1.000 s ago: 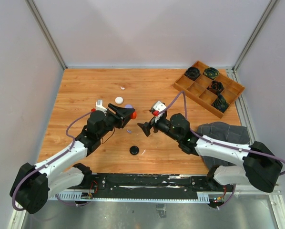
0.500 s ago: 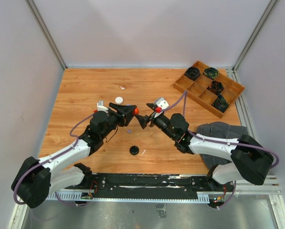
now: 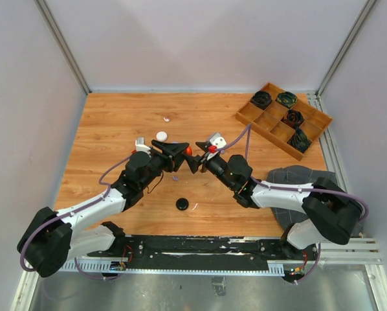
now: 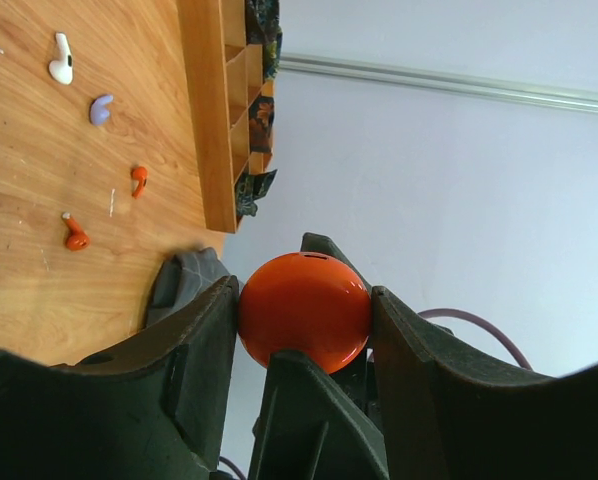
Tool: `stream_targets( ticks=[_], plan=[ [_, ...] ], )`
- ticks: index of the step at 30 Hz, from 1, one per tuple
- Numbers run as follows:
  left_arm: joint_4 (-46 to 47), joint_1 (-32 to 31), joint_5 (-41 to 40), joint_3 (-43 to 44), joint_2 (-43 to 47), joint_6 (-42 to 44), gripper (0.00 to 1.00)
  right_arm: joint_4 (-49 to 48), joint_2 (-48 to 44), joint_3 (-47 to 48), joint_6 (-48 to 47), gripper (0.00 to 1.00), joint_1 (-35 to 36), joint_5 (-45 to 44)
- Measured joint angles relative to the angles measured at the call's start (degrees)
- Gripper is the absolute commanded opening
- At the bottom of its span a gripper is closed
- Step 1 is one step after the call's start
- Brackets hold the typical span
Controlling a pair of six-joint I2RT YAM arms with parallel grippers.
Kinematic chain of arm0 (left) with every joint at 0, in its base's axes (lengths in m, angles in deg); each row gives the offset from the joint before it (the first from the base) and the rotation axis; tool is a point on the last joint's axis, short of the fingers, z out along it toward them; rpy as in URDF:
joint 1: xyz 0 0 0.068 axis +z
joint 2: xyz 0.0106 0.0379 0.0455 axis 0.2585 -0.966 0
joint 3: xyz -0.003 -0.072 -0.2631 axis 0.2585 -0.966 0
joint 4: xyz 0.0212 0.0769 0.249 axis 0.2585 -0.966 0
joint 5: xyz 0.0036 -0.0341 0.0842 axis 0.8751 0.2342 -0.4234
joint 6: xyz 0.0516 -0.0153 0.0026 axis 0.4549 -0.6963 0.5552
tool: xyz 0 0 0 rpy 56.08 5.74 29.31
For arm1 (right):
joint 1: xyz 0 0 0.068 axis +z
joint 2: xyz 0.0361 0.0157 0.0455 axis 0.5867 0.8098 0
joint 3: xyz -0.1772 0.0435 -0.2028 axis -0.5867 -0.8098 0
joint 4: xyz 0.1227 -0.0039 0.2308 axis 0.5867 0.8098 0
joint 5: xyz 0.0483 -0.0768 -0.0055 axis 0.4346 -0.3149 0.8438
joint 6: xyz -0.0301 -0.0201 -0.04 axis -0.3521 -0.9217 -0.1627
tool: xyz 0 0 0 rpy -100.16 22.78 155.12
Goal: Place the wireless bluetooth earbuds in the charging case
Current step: Pick up the charging case at the center of the board.
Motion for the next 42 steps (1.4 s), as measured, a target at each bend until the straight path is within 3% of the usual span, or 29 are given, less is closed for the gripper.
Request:
stream_targets(
  ticks=[7, 14, 19, 25, 32, 36, 42],
  plan=[
    [1.7, -0.7, -0.5, 0.0, -1.0, -1.0, 0.35, -1.2, 0.5, 0.0, 0.7, 0.46, 0.1, 0.0],
    [2.8, -0.7, -1.4, 0.0, -1.0, -1.1, 0.5, -1.7, 0.3, 0.0, 1.2, 0.31, 0.3, 0.6],
    [4.3, -0.7, -1.7, -0.5, -0.6, -0.7, 0.68, -1.4, -0.7, 0.0, 0.8, 0.27, 0.3, 1.6],
    [7.1, -0.8, -1.5, -3.3, 1.0, 2.9, 0.79, 3.2, -4.6, -0.1, -1.8, 0.25, 0.2, 1.7],
    [10.5, -0.8, 0.8, -5.6, 4.7, 14.8, 0.85, 16.5, -12.0, 0.5, -4.3, 0.24, 0.0, 4.7],
    [10.6, -0.8, 3.1, -5.6, 7.8, 26.2, 0.9, 28.6, -15.7, 4.0, -6.7, 0.24, -0.3, 7.2],
    [7.5, -0.8, 8.8, -4.9, 10.9, 46.1, 0.89, 50.5, -18.9, 14.4, -11.1, 0.22, -3.2, 14.0]
  ],
)
